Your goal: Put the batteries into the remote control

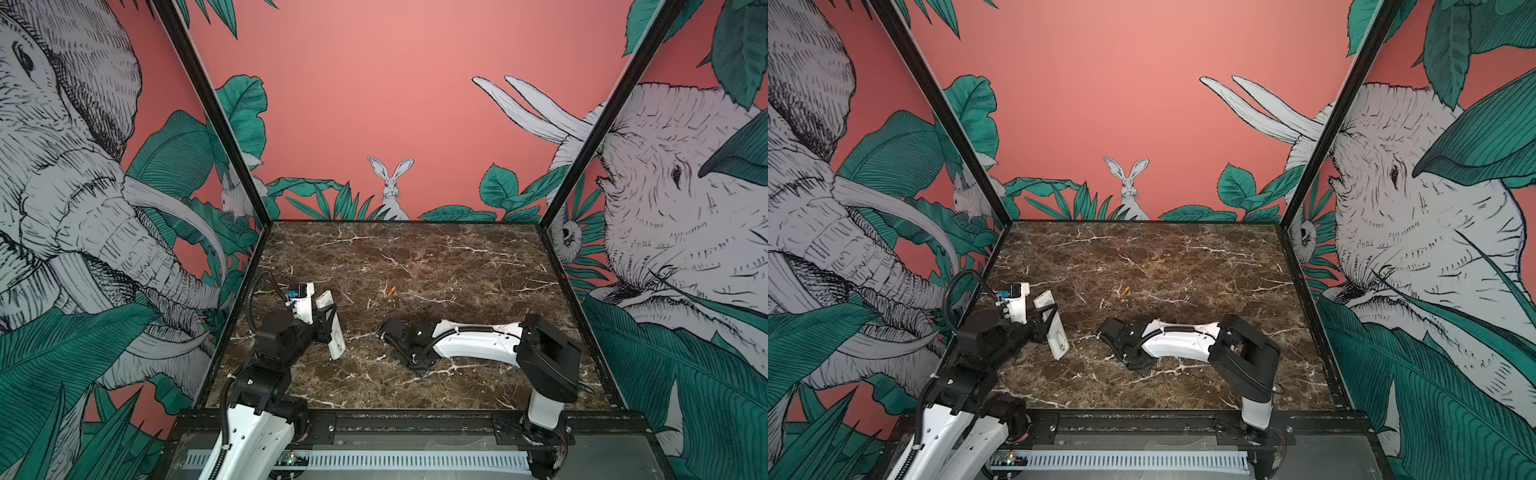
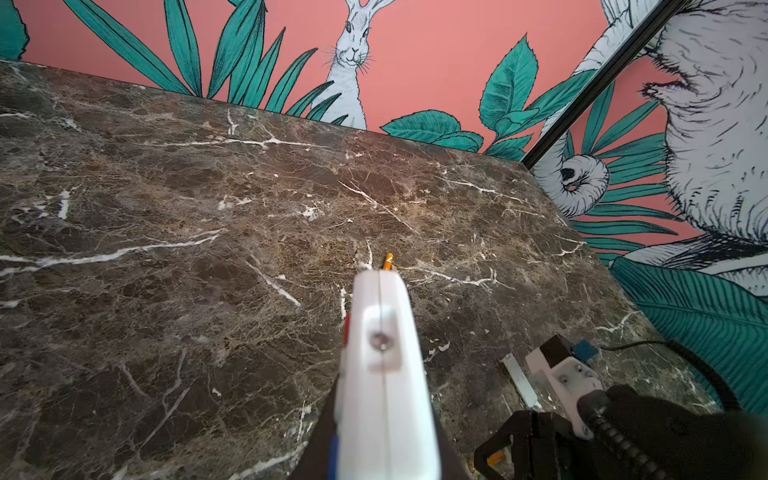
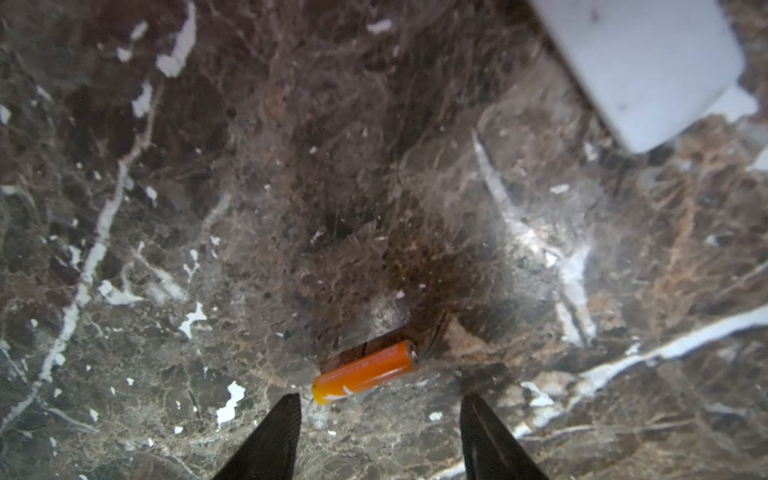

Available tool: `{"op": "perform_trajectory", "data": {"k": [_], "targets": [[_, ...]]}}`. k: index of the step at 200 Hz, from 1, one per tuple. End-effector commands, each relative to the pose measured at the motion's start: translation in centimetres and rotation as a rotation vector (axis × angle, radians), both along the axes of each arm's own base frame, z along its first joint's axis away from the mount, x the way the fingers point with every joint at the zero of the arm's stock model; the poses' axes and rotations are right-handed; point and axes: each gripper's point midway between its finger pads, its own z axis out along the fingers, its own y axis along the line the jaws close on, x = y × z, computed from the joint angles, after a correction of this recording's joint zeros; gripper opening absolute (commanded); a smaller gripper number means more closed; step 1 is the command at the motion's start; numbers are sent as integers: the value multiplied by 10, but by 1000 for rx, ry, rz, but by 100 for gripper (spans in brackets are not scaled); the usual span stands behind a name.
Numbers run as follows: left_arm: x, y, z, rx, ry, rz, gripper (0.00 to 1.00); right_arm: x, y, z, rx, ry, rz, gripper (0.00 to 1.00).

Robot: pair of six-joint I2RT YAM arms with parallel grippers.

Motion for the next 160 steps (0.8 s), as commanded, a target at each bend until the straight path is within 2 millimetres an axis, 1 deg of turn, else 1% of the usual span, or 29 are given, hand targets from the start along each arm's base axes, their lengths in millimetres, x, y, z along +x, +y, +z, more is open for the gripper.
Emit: {"op": "perform_trajectory", "data": {"k": [1,57,132,160], "targets": [[1,-1,6,9,-26,-4,0,6,-9,-4,10,6,-191,61],[1,-2,5,17,-26,-6,0,11,-9,-6,9,12,-185,58],[0,-2,6,23,-37,-8,0,8,-1,-8,13,36,-154,55],[-1,-2,6,27,-41,-6,0,7,-1,-12,9,40,-158,54]]}}
